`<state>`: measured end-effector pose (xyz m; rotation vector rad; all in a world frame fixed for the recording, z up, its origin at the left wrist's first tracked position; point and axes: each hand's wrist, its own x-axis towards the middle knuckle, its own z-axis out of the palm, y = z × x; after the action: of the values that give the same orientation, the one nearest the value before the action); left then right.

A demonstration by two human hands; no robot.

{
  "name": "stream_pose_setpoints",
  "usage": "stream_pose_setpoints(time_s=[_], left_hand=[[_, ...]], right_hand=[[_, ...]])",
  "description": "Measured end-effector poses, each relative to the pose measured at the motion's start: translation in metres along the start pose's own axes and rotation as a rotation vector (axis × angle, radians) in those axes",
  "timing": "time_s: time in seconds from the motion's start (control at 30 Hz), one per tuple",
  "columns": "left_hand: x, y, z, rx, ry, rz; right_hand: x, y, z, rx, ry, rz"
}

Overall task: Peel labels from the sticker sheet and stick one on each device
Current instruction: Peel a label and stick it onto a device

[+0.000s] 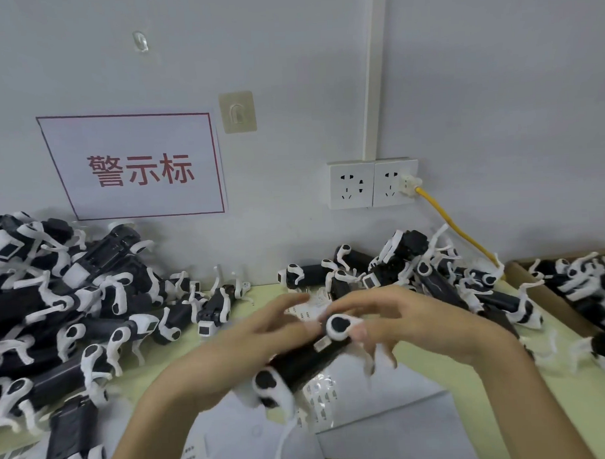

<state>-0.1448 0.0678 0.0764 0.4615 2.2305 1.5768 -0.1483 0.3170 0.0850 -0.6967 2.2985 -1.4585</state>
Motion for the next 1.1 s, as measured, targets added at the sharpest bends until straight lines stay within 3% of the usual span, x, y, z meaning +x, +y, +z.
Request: stream_pose_setpoints(time_s=[0.17, 0.23, 0.3, 0.4, 0.43, 0.5, 0.57, 0.67, 0.77, 0.9, 1.0, 1.1], left_hand=[[0.005, -0.009, -0.029, -0.293, 0.406, 0.085], [0.004, -0.016, -0.044, -0.296, 0.533, 0.071], [0.002, -0.022, -0.057, -0.230, 0.630, 0.046], [-0.001, -0.031, -0.071, 0.005, 0.781, -0.013], [-0.002, -0.035, -0.076, 0.124, 0.824, -0.047], [-0.003, -0.047, -0.086, 0.376, 0.853, -0.145], [-0.003, -0.061, -0.095, 0.498, 0.810, -0.275], [-0.002, -0.080, -0.098, 0.479, 0.711, -0.359], [0.009, -0.088, -0.088, 0.507, 0.717, -0.281], [0.032, -0.098, -0.069, 0.611, 0.638, -0.135], [0.046, -0.118, -0.059, 0.762, 0.539, -0.183], [0.051, -0.136, -0.056, 0.842, 0.518, -0.248]], right_hand=[[-0.024, 0.023, -0.044, 0.178, 0.433, 0.115], [-0.036, 0.037, -0.064, 0.373, 0.631, 0.039], [-0.048, 0.057, -0.085, 0.691, 0.776, -0.186], [-0.060, 0.097, -0.117, 1.501, 0.729, -0.397], [-0.061, 0.111, -0.121, 1.543, 0.794, -0.429], [-0.057, 0.119, -0.132, 1.287, 0.943, -0.508], [-0.049, 0.114, -0.130, 1.108, 1.034, -0.447], [-0.038, 0.093, -0.113, 0.996, 0.911, -0.363], [-0.022, 0.060, -0.078, 0.835, 0.743, -0.296], [0.015, 0.041, -0.028, 0.383, 0.679, -0.057], [0.039, 0.056, 0.001, 0.001, 0.607, 0.109], [0.049, 0.078, 0.016, -0.193, 0.501, 0.315]])
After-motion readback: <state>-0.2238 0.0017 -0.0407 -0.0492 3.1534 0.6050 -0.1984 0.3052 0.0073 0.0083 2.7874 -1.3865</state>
